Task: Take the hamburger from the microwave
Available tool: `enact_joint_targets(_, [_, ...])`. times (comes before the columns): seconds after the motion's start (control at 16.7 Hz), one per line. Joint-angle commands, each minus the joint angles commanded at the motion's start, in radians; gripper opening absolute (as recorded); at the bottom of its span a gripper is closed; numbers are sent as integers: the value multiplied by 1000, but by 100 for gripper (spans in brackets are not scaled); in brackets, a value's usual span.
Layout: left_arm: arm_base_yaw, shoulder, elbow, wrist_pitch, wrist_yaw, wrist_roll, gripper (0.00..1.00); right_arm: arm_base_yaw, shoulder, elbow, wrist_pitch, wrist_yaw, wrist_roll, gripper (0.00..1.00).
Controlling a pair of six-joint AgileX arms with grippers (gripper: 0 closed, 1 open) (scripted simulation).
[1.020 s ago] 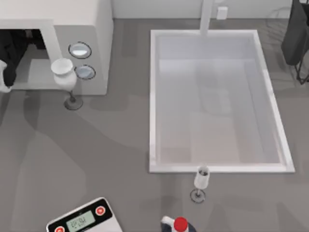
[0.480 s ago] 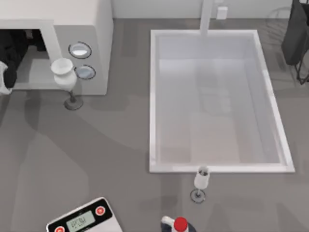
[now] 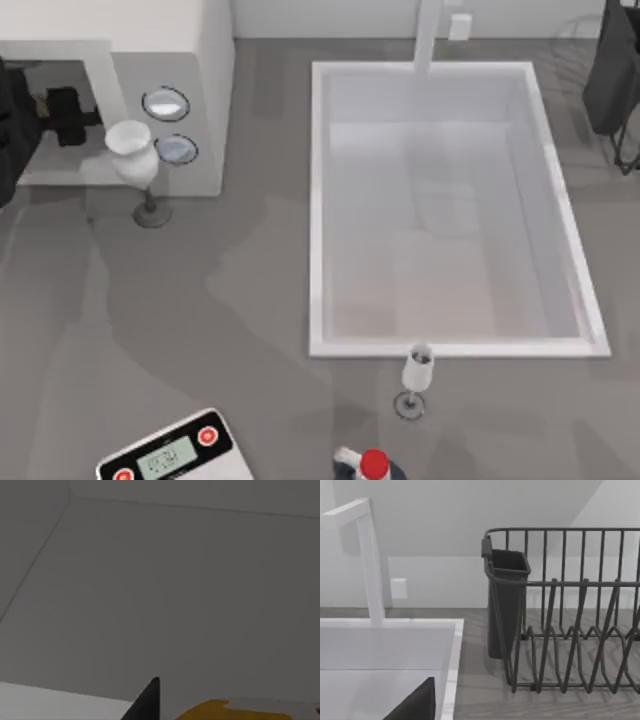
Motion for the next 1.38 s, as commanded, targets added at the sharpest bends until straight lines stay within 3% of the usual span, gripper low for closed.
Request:
enact_joint_targets(0.3, [-125,-380,-312,-95,-119,-40,0,0,0,0,0,0,0,100])
enact_joint_targets(0.54, [-182,-513,-442,-138,-173,-58,0,0,0,0,0,0,0,100])
enact_joint_targets(1.02, [-178,-467,-487,-107,-159,-35,0,0,0,0,0,0,0,100])
enact_joint_targets(1.38, [-229,-204,-653,208,-87,31,0,0,0,0,0,0,0,100])
